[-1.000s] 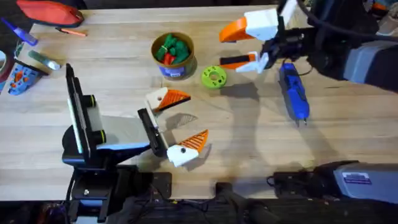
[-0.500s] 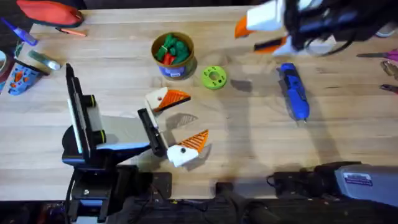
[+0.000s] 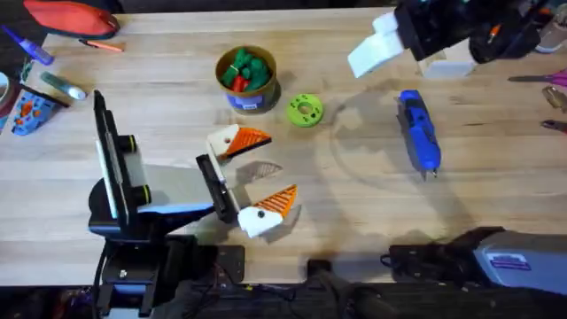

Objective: Pick up the gripper from the table and insert it into the empty holder that is missing its gripper. Then pick up a screw, insert it into the mounting hole, and use the screwdriver to tighten it. Finally, clean up the table by picking up the vegetable and placing it into the bucket.

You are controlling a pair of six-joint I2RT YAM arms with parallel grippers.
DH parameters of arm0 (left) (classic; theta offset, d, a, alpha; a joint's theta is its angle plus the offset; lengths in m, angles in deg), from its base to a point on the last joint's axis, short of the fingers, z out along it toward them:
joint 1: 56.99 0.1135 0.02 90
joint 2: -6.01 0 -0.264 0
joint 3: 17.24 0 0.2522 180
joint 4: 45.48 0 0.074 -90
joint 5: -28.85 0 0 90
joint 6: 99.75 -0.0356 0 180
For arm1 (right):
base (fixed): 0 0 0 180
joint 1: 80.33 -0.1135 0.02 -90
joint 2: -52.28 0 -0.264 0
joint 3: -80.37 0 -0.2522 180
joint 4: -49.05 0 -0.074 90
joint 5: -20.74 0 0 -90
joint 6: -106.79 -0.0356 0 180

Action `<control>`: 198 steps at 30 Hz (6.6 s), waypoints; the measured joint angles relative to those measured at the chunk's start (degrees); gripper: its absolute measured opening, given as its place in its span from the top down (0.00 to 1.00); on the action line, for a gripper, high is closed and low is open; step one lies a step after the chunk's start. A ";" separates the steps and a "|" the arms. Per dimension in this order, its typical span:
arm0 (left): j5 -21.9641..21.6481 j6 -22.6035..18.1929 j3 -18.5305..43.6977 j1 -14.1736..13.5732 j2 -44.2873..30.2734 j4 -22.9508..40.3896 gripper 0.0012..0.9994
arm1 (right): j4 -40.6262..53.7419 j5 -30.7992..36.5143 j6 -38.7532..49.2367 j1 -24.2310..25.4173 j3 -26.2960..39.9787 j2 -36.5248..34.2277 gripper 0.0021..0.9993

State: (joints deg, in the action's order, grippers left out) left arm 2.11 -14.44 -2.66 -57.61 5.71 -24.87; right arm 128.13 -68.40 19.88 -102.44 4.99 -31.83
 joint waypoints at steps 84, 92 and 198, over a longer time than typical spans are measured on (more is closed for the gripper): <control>0.00 0.00 0.00 0.00 0.00 0.00 0.01 | -6.34 2.13 -10.26 -12.16 5.85 -35.74 0.95; 0.00 0.00 0.00 0.00 0.00 0.00 0.01 | -6.32 2.43 -10.40 -12.37 5.85 -35.74 0.99; 0.00 0.00 0.00 0.00 0.00 0.00 0.01 | -7.43 2.54 -10.83 -13.29 5.41 -32.26 1.00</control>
State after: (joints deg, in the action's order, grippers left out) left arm 2.11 -14.44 -2.66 -57.61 5.71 -24.87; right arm 120.70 -65.86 9.05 -115.73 10.40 -64.09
